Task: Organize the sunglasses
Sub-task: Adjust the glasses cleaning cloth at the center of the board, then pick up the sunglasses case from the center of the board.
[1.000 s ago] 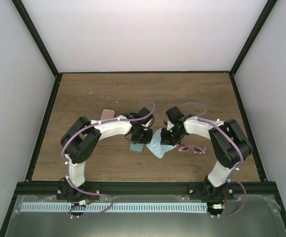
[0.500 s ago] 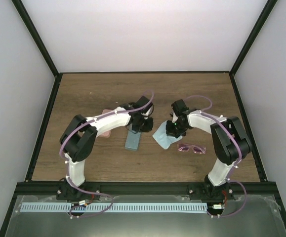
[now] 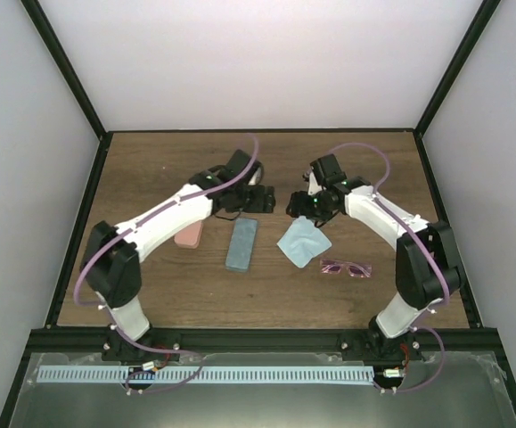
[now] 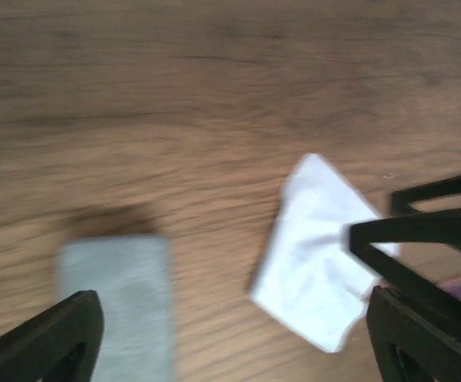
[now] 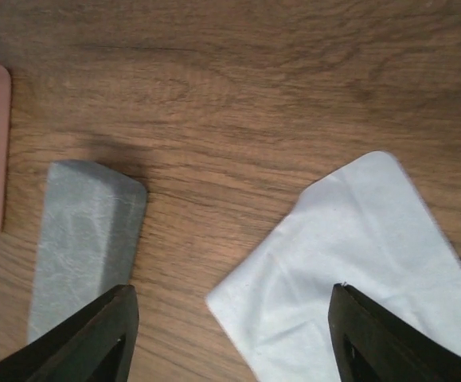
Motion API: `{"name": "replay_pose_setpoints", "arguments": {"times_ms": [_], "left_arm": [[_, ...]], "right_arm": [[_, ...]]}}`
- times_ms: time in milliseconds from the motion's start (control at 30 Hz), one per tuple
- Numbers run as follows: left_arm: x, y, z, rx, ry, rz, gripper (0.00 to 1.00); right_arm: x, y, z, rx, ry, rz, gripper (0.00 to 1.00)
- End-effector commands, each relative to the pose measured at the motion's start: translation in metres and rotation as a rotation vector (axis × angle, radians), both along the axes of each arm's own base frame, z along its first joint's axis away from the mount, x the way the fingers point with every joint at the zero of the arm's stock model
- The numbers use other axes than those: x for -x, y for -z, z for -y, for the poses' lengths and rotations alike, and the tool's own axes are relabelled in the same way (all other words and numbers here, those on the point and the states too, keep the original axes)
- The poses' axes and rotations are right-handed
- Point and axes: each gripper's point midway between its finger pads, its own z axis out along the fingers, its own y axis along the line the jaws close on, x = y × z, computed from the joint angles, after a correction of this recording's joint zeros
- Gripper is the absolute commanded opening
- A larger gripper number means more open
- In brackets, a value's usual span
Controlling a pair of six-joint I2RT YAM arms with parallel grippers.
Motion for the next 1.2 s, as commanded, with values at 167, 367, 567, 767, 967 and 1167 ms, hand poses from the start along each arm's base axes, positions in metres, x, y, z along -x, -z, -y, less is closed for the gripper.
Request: {"name": "replay_pose_setpoints", "arguments": {"times_ms": [167, 367, 567, 767, 967, 1167], "left_arm": [[-0.030, 0.042, -0.177, -0.344, -0.218, 0.001, 1.00], [-0.027, 0.079, -0.204, -0.475, -0.196, -0.070, 1.00], [-0.026, 0.103, -0.210, -0.446, -0.183, -0.147, 1.00], [-0.021, 0.132, -0.215, -0.449, -0.164, -0.219, 1.00], [-0.017, 0.147, -0.217, -0.454, -0.170, -0.246, 0.88], [-0.023, 0.140, -0.216, -0.447, -0.181, -0.237, 0.80]], "right_arm": [[0.001, -0.023, -0.066, -0.105, -0.125, -0.004, 0.70], [0.005, -0.019, -0.070, -0.117, -0.165, -0.009, 0.71], [0.009, -0.012, -0.066, -0.089, -0.196, -0.010, 0.71], [0.008, -0.008, -0.068, -0.087, -0.213, -0.014, 0.70], [0.003, -0.006, -0.070, -0.076, -0.217, -0.014, 0.70], [0.000, 0.001, -0.073, -0.074, -0.219, -0.029, 0.70]]}}
